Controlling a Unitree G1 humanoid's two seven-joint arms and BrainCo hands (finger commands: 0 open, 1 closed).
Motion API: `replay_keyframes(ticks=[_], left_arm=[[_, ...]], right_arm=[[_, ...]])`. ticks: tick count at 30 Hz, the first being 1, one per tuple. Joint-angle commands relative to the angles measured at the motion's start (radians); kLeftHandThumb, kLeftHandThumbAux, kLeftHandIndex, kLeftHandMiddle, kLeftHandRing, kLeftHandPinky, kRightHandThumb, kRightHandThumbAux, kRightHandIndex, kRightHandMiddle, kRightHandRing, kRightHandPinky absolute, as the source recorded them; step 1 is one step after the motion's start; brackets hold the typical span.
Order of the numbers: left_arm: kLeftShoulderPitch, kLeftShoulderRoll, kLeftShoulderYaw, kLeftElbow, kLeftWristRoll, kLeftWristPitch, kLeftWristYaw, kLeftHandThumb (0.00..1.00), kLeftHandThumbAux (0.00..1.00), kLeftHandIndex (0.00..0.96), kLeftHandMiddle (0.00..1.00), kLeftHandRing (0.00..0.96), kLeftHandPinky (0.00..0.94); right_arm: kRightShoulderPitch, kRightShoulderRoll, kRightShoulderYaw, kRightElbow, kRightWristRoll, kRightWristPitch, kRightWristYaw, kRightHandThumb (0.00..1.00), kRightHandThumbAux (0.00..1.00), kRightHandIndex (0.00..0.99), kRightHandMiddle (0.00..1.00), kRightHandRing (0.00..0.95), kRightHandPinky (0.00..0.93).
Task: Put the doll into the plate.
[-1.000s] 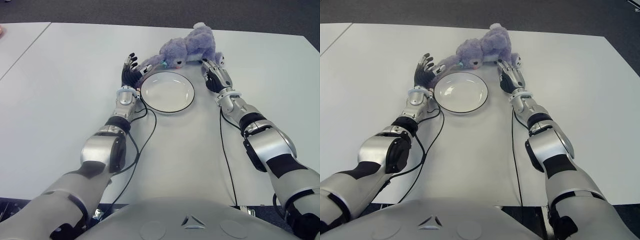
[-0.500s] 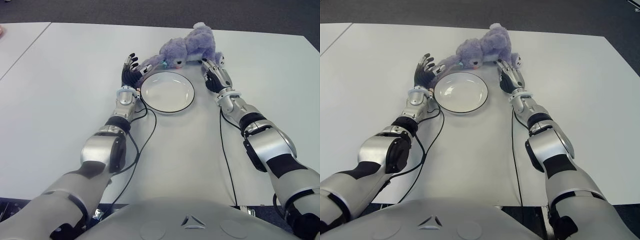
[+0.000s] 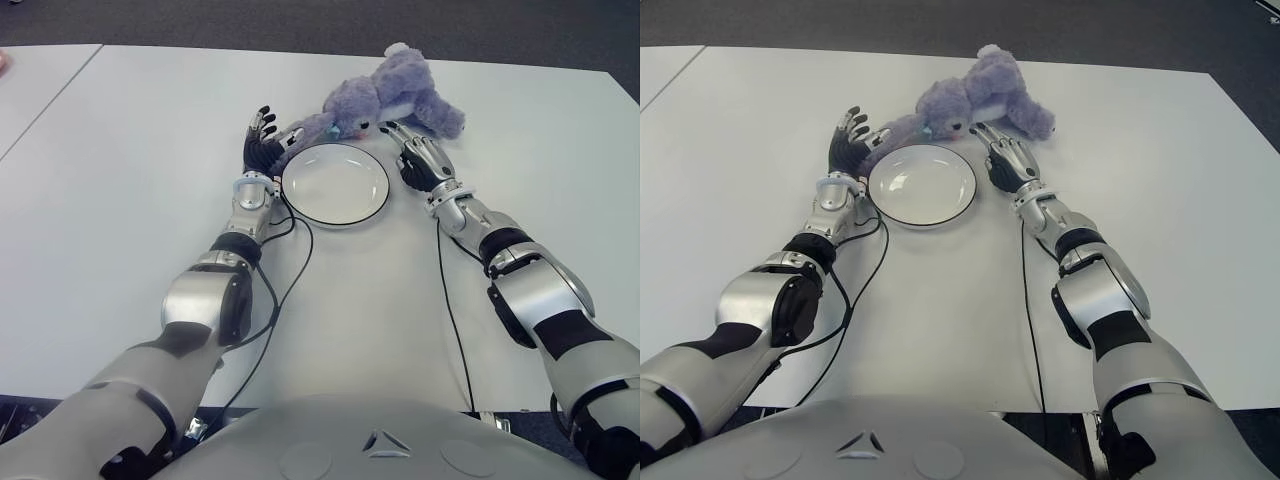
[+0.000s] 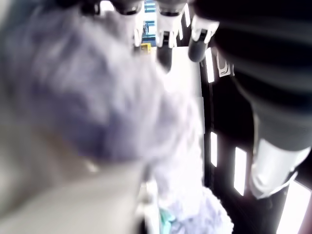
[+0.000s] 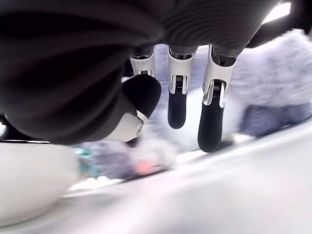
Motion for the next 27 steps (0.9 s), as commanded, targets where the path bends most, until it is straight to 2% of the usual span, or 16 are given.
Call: replay_keyframes(ticks=[1,7,10,15,20,25,27], left_arm=[[0.205,-0.04,0.0,0.136,0.004,0.122,0.001,0.0,0.665,0.101,0.143,0.138,0.144],[0.207,-0.042,0.004,0.136,0.0,0.121,-0.001,0.0,0.665,0.1,0.146,0.14,0.149],[0.207,-0.042,0.004,0.136,0.001,0.121,0.001,0.0,0.662,0.098,0.145,0.136,0.145],[0.209,-0.043,0.003,0.136,0.002,0.119,0.002,0.0,0.657,0.099,0.14,0.13,0.139],[0.209,-0.044,0.005,0.136,0.0,0.12,0.001,0.0,0.654,0.101,0.139,0.128,0.141],[0.21,-0.043,0.007,0.136,-0.002,0.12,0.0,0.0,0.658,0.101,0.138,0.127,0.14],[0.209,-0.043,0.006,0.136,-0.001,0.121,-0.001,0.0,0.66,0.099,0.138,0.126,0.135]], right_arm=[[0.126,-0.023,0.078,-0.021,-0.073,-0.121,-0.047,1.0,0.733,0.013,0.0,0.2,0.42],[0.173,-0.051,0.097,-0.069,-0.066,-0.247,-0.065,1.0,0.734,0.001,0.0,0.234,0.42],[0.207,-0.064,0.084,-0.099,-0.036,-0.321,-0.042,1.0,0.734,0.0,0.0,0.23,0.421],[0.265,-0.09,0.058,-0.16,0.008,-0.399,-0.007,1.0,0.734,0.0,0.0,0.204,0.418],[0.322,-0.109,0.034,-0.198,0.04,-0.395,0.043,1.0,0.736,0.0,0.0,0.17,0.41],[0.349,-0.118,0.015,-0.232,0.067,-0.378,0.1,1.0,0.737,0.0,0.0,0.145,0.408],[0.36,-0.123,0.007,-0.253,0.083,-0.375,0.134,0.945,0.737,0.0,0.0,0.111,0.329]])
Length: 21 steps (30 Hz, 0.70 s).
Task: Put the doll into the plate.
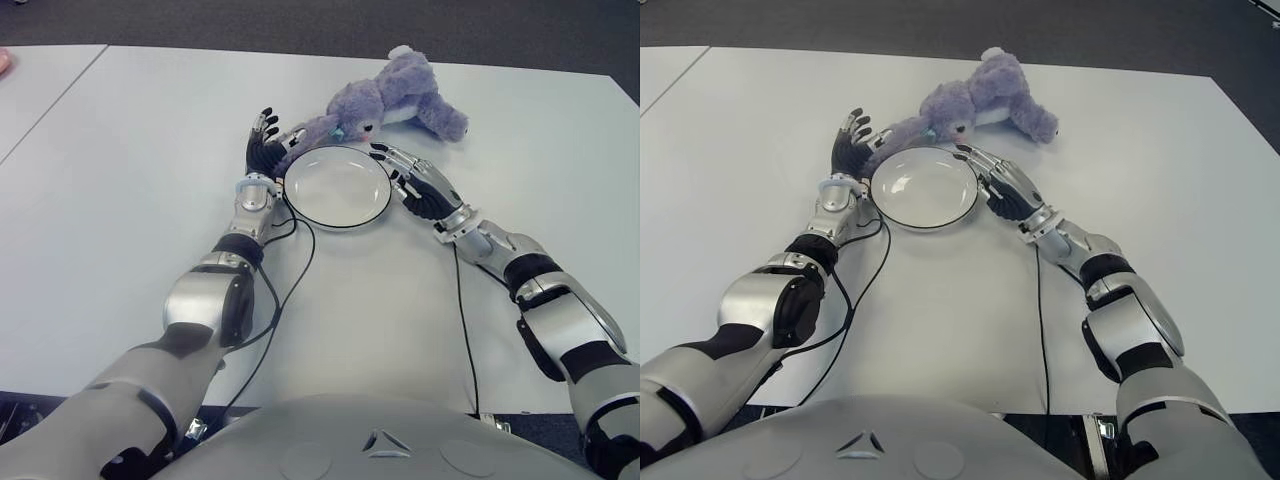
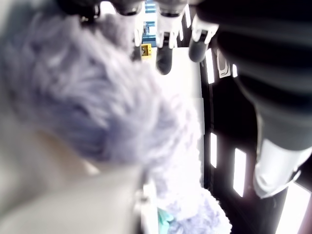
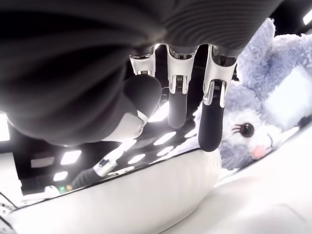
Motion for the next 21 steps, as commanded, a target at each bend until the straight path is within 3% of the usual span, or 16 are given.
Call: replay_keyframes(ticks=[1,5,9,15,18,21], left_arm=[[0.206,-0.033,0.003,0.135,0.001,0.121,0.0,0.0,0.66,0.098,0.138,0.126,0.134],[0.205,-0.032,0.0,0.135,0.005,0.122,0.001,0.0,0.658,0.092,0.134,0.123,0.13],[0.205,-0.031,0.0,0.136,0.004,0.123,0.0,0.0,0.654,0.088,0.129,0.122,0.132],[0.204,-0.028,0.002,0.136,0.003,0.125,0.001,0.0,0.642,0.087,0.13,0.123,0.132],[0.205,-0.027,0.001,0.136,0.005,0.124,0.003,0.0,0.642,0.088,0.129,0.122,0.133],[0.206,-0.027,-0.001,0.136,0.006,0.122,0.003,0.0,0.642,0.089,0.128,0.121,0.134]], right_arm=[[0.163,0.014,0.006,-0.018,0.02,0.017,0.111,0.935,0.737,0.0,0.0,0.104,0.319],[0.179,0.001,-0.006,-0.058,0.056,0.017,0.195,0.887,0.745,0.0,0.0,0.058,0.28],[0.166,0.004,-0.023,-0.065,0.064,0.035,0.221,0.864,0.749,0.0,0.0,0.044,0.335],[-0.032,0.05,-0.07,0.024,0.075,0.07,0.196,0.879,0.721,0.0,0.0,0.044,0.392],[-0.162,0.064,-0.088,0.079,0.064,0.098,0.141,0.887,0.706,0.0,0.0,0.056,0.383],[-0.233,0.059,-0.098,0.104,0.046,0.118,0.07,0.896,0.698,0.0,0.0,0.066,0.373]])
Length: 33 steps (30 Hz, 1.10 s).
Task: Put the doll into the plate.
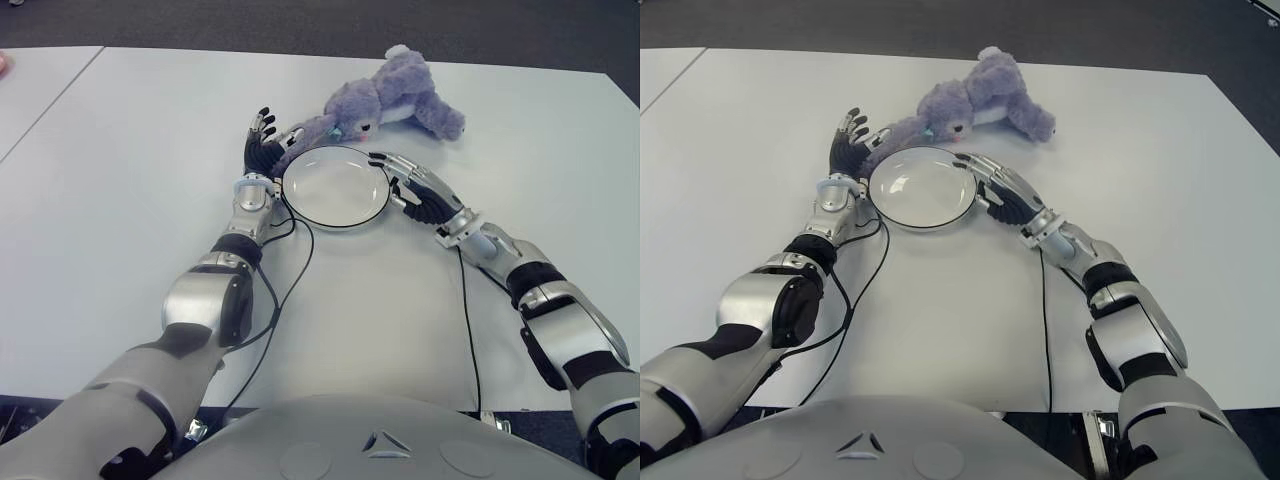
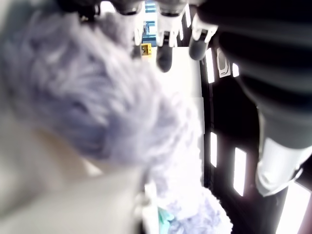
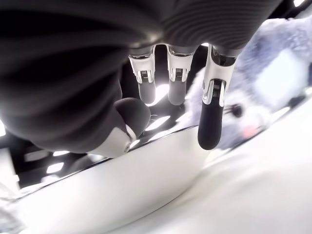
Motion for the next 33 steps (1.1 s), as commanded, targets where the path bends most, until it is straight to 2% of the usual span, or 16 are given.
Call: replay_keyframes(ticks=[1,2,4,9,13,18,24,27,33], left_arm=[[0.206,-0.036,-0.003,0.137,0.008,0.122,0.002,0.0,0.642,0.089,0.128,0.121,0.133],[0.206,-0.036,-0.004,0.137,0.009,0.122,0.002,0.0,0.642,0.089,0.127,0.121,0.133],[0.206,-0.035,-0.006,0.137,0.011,0.121,0.005,0.0,0.644,0.091,0.129,0.123,0.134],[0.206,-0.034,-0.009,0.137,0.014,0.123,0.008,0.0,0.647,0.091,0.129,0.122,0.128],[0.205,-0.034,-0.009,0.137,0.015,0.123,0.009,0.0,0.65,0.089,0.125,0.12,0.126],[0.204,-0.035,-0.008,0.137,0.014,0.124,0.008,0.0,0.656,0.082,0.126,0.121,0.125],[0.202,-0.037,-0.006,0.137,0.013,0.123,0.006,0.0,0.656,0.081,0.13,0.122,0.122],[0.201,-0.038,-0.002,0.137,0.009,0.127,0.003,0.0,0.667,0.084,0.131,0.121,0.119],[0.199,-0.039,0.0,0.137,0.007,0.127,0.008,0.0,0.68,0.087,0.135,0.124,0.127]], right_arm=[[-0.214,0.019,-0.042,0.079,-0.04,0.073,-0.145,0.846,0.699,0.0,0.0,0.071,0.36],[-0.239,0.015,-0.048,0.082,-0.046,0.083,-0.18,0.737,0.702,0.0,0.0,0.079,0.328],[-0.256,0.01,-0.05,0.088,-0.062,0.093,-0.24,0.606,0.703,0.0,0.0,0.088,0.288],[-0.278,-0.002,-0.043,0.113,-0.092,0.136,-0.344,0.467,0.691,0.0,0.0,0.084,0.228],[-0.31,-0.008,-0.038,0.147,-0.101,0.194,-0.373,0.417,0.682,0.0,0.0,0.07,0.193],[-0.35,-0.016,-0.04,0.181,-0.1,0.267,-0.362,0.367,0.661,0.001,0.0,0.048,0.167],[-0.393,-0.021,-0.051,0.222,-0.087,0.38,-0.306,0.353,0.651,0.004,0.0,0.031,0.142],[-0.415,-0.025,-0.04,0.238,-0.099,0.472,-0.276,0.347,0.646,0.004,0.0,0.018,0.116],[-0.444,-0.036,-0.035,0.254,-0.108,0.586,-0.226,0.331,0.635,0.009,0.0,0.004,0.099]])
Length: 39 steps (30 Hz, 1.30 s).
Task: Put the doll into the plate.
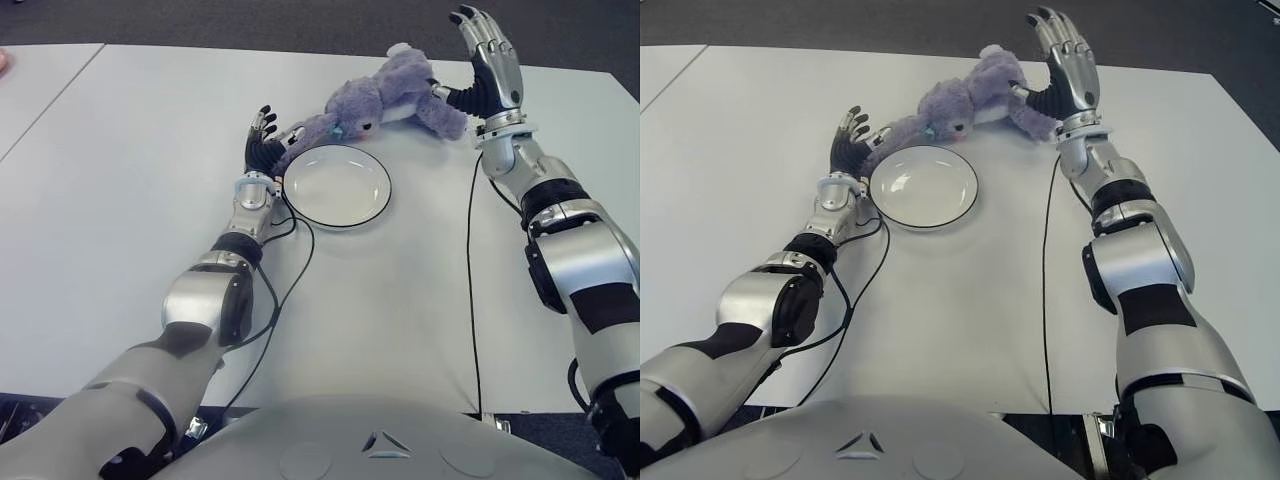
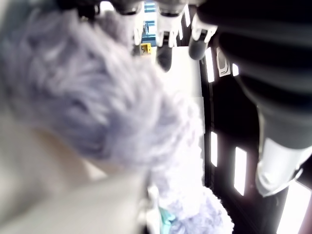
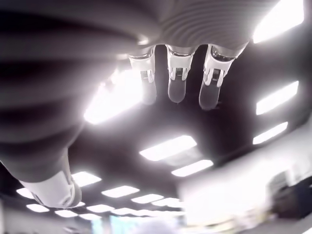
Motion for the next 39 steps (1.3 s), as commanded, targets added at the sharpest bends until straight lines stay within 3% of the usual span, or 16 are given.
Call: replay_keyframes(ticks=[1,17,32,35,39], left_arm=[[0.204,-0.035,0.0,0.137,0.006,0.124,0.01,0.0,0.681,0.087,0.135,0.125,0.129],[0.199,-0.036,-0.002,0.137,0.008,0.126,0.011,0.0,0.701,0.084,0.139,0.132,0.134],[0.199,-0.035,0.008,0.136,-0.002,0.125,-0.002,0.0,0.657,0.072,0.132,0.122,0.117],[0.198,-0.035,0.008,0.137,-0.002,0.127,-0.006,0.0,0.647,0.069,0.125,0.116,0.103],[0.199,-0.033,0.009,0.136,-0.004,0.128,-0.009,0.0,0.647,0.067,0.124,0.114,0.1]], right_arm=[[-0.059,-0.019,0.006,0.036,-0.02,0.147,0.075,0.33,0.634,0.009,0.0,0.004,0.097],[-0.037,-0.002,-0.032,0.053,0.004,0.296,0.18,0.227,0.611,0.002,0.0,0.0,0.078],[0.037,0.005,-0.013,0.065,-0.027,0.351,0.217,0.231,0.636,0.0,0.0,0.013,0.074],[0.049,0.013,-0.006,0.066,-0.034,0.364,0.222,0.265,0.645,0.0,0.0,0.157,0.105],[0.072,0.032,-0.007,0.067,-0.036,0.376,0.223,0.32,0.643,0.0,0.0,0.237,0.14]])
